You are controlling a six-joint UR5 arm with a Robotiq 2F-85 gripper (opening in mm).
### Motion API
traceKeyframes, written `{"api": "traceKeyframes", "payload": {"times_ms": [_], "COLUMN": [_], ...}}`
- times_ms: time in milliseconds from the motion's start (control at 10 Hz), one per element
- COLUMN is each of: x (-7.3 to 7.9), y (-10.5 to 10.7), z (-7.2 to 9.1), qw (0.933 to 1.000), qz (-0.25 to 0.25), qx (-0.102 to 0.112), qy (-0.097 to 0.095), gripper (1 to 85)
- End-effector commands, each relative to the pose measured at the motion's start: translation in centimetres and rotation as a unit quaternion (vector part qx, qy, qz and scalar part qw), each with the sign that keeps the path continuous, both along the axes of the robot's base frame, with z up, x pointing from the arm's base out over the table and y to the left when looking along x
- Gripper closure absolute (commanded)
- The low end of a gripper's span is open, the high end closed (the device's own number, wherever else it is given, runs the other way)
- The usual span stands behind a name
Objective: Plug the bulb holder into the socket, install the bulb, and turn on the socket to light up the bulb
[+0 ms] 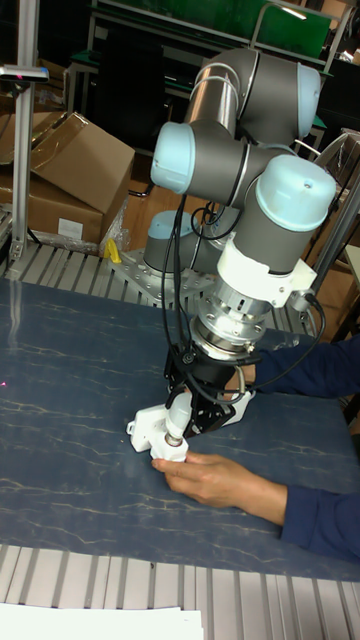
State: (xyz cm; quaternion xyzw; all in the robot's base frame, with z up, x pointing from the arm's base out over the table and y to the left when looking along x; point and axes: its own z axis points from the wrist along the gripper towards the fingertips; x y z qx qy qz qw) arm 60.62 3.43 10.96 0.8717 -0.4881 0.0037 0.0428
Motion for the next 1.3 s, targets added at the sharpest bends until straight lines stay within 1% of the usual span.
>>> {"api": "traceKeyframes", "payload": {"times_ms": [0,200,400,600,1200], "x": [-0.09,-0.1,-0.13,-0.15,-0.01], "y": [0.17,0.22,-0.05,-0.11,0.18], "z": [-0.07,-0.1,-0.15,-0.25,-0.56], "qw": [0.9999,0.9999,1.0,1.0,0.9999], "qz": [-0.002,-0.004,-0.003,-0.003,-0.007], "qx": [0.011,0.012,0.007,0.006,0.006], "qy": [0.003,0.003,0.005,0.007,0.006], "gripper": [84.7,84.7,84.7,84.7,84.7]}}
